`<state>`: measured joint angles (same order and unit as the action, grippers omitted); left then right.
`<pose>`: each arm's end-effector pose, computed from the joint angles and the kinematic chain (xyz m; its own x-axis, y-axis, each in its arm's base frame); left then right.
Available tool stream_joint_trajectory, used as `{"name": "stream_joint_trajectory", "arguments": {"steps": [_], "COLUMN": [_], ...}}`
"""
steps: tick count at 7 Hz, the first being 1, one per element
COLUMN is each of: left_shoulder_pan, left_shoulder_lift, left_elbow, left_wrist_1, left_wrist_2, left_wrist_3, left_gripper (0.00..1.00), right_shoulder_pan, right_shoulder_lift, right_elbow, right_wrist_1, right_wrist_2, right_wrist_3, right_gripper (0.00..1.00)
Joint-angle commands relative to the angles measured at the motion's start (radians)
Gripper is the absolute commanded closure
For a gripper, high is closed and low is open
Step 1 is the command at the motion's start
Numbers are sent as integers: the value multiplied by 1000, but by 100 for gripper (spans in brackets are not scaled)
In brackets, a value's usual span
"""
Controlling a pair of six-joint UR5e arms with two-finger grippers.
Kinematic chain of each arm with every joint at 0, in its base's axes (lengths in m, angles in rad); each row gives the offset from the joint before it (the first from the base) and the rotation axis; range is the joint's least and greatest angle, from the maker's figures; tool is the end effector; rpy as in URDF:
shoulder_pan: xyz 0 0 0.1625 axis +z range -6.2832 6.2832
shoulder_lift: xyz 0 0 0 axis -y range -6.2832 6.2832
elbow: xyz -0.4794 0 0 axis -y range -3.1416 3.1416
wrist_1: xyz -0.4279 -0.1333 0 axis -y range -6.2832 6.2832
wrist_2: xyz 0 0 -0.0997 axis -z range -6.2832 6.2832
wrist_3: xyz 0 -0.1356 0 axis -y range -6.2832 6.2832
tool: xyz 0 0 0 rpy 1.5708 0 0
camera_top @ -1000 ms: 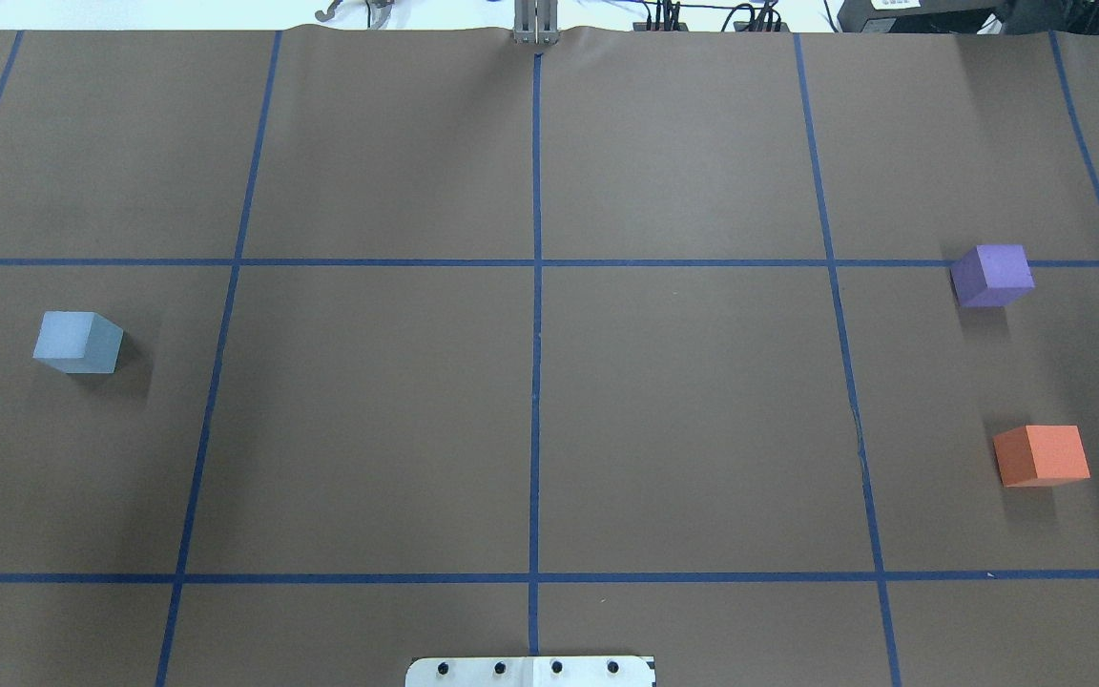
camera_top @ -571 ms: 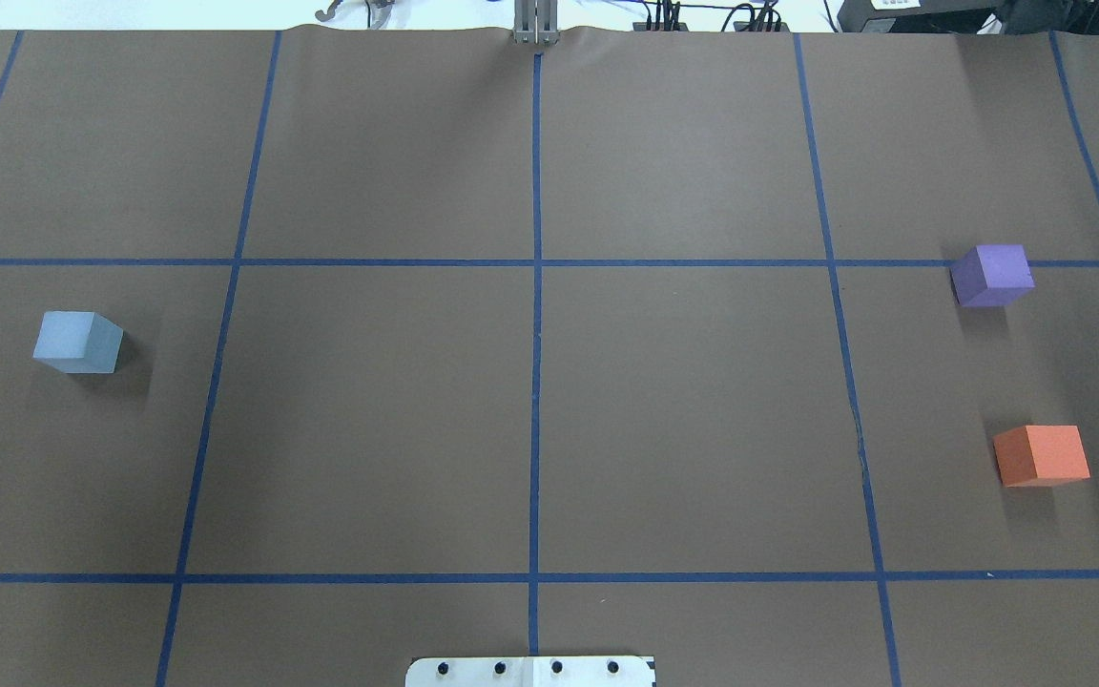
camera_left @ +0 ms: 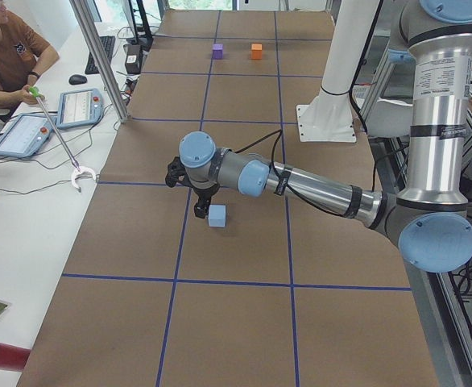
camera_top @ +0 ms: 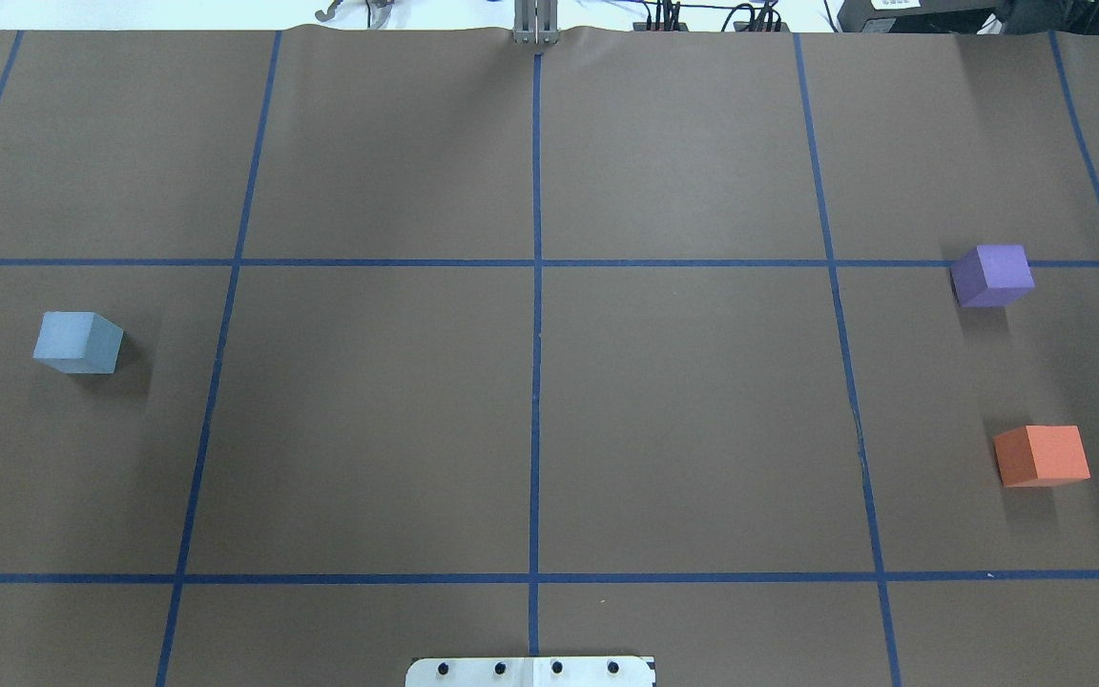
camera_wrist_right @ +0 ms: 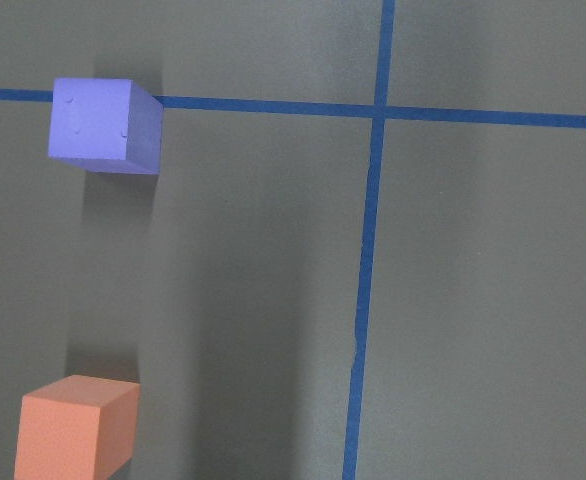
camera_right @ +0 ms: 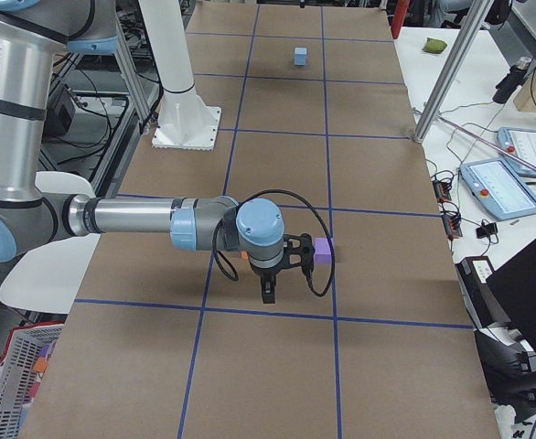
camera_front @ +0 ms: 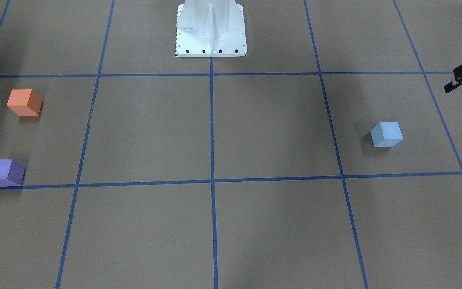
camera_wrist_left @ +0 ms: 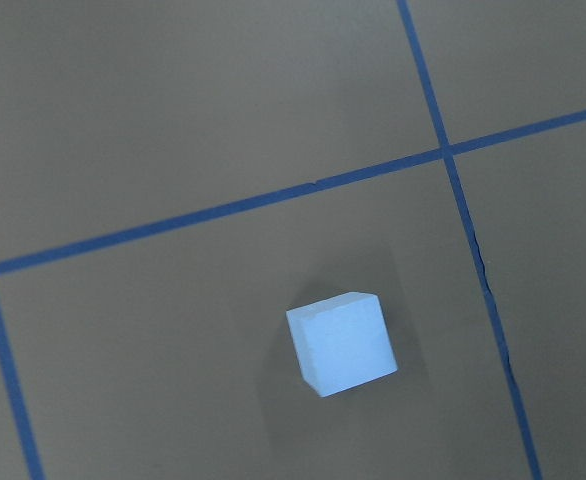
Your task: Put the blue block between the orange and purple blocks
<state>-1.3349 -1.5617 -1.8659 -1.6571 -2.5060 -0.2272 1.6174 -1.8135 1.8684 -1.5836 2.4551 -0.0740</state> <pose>0.1000 -0.5193 0.5599 0.5448 0.2085 -0.8123 -0.0975 0.9778 0.1856 0.0477 -0.4135 0.6860 0.6364 -0.0768 0.7676 0.0005 0.9951 0.0991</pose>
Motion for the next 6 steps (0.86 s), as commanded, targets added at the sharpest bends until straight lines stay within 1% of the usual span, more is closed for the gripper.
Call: {"name": "stream_joint_trajectory", "arguments": {"steps": [1, 2, 3, 4, 6], "left_shoulder_pan": [173, 244, 313, 345, 370], "left_shoulder_lift": [-8, -6, -6, -6, -14], "left_elbow": [13, 33, 54, 97, 221], "left_wrist_1": [-192, -243, -285, -337, -485], "left_wrist_2": [189, 284, 356, 398, 400], "left_wrist_3": [-389, -481, -563, -589, -598], "left_gripper": [0, 0, 0, 0, 0], "right_shoulder_pan": [-1, -1, -1, -1, -1], "right_shoulder_lift": [-1, 0, -1, -1, -4], "right_elbow": [0, -2, -2, -2, -2], "right_wrist_1": [1, 1, -1, -1, -2], "right_wrist_2": [1, -1, -2, -4, -4], "right_wrist_3": [0, 2, 3, 3, 3], "right_gripper": [0, 0, 0, 0, 0]}}
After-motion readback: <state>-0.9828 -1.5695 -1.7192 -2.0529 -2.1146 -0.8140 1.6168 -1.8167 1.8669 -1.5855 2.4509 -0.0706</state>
